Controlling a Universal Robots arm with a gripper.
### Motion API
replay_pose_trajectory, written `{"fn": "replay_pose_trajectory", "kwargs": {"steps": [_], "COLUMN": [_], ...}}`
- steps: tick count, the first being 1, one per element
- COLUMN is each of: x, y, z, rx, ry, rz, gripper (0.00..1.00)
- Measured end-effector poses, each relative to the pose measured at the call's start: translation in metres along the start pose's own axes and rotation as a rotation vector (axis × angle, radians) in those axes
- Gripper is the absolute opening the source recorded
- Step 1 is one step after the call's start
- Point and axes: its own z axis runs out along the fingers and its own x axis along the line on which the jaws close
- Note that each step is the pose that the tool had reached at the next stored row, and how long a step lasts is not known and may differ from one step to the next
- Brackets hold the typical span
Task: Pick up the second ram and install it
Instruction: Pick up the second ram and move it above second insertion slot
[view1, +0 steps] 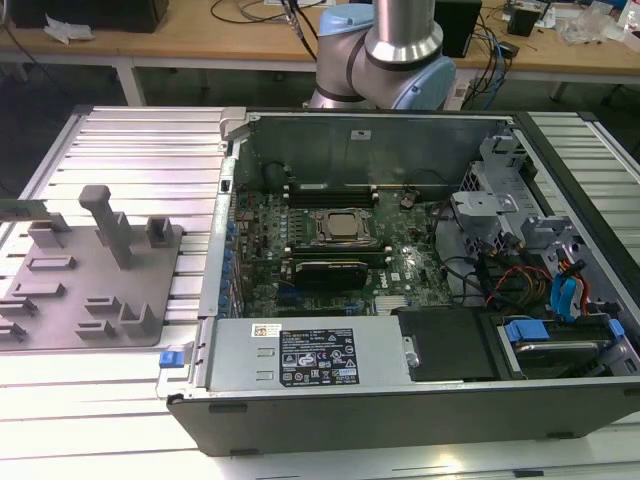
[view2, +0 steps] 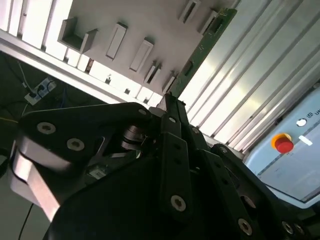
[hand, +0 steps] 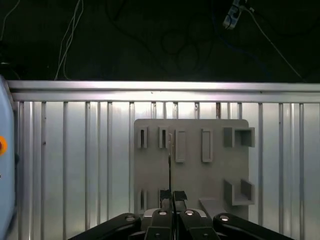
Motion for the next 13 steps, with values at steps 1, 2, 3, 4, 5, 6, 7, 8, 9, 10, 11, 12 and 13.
{"fn": "replay_pose_trajectory", "kwargs": {"steps": [1, 2, 3, 4, 5, 6, 7, 8, 9, 10, 11, 12, 13], "x": [-0.0001, -0.0003, -0.0006, -0.0007, -0.0008, -0.0010, -0.0011, -0.0011, -0.0010, -0.0011, -0.0012, -0.0011, -0.0010], "y": [0.0002, 0.0006, 0.0010, 0.0012, 0.0015, 0.0017, 0.0019, 0.0019, 0.0019, 0.0019, -0.0002, -0.0028, -0.0053], "z": [-0.0057, -0.0181, -0.0351, -0.0424, -0.0507, -0.0586, -0.0631, -0.0631, -0.0631, -0.0632, -0.0635, -0.0634, -0.0635], "rx": [0.0000, 0.0000, 0.0000, 0.0001, 0.0000, 0.0001, 0.0000, 0.0002, 0.0001, 0.0001, -0.0002, 0.0000, 0.0000], "ry": [0.0002, 0.0003, 0.0004, 0.0004, 0.0004, 0.0003, 0.0003, 0.0003, 0.0004, 0.0005, 0.0007, 0.0006, 0.0006], "rz": [0.000, 0.000, 0.000, 0.000, 0.000, 0.000, 0.000, 0.000, 0.000, 0.000, 0.001, 0.000, 0.000], "gripper": [0.09, 0.09, 0.09, 0.09, 0.09, 0.09, 0.09, 0.09, 0.09, 0.09, 0.09, 0.09, 0.09]}}
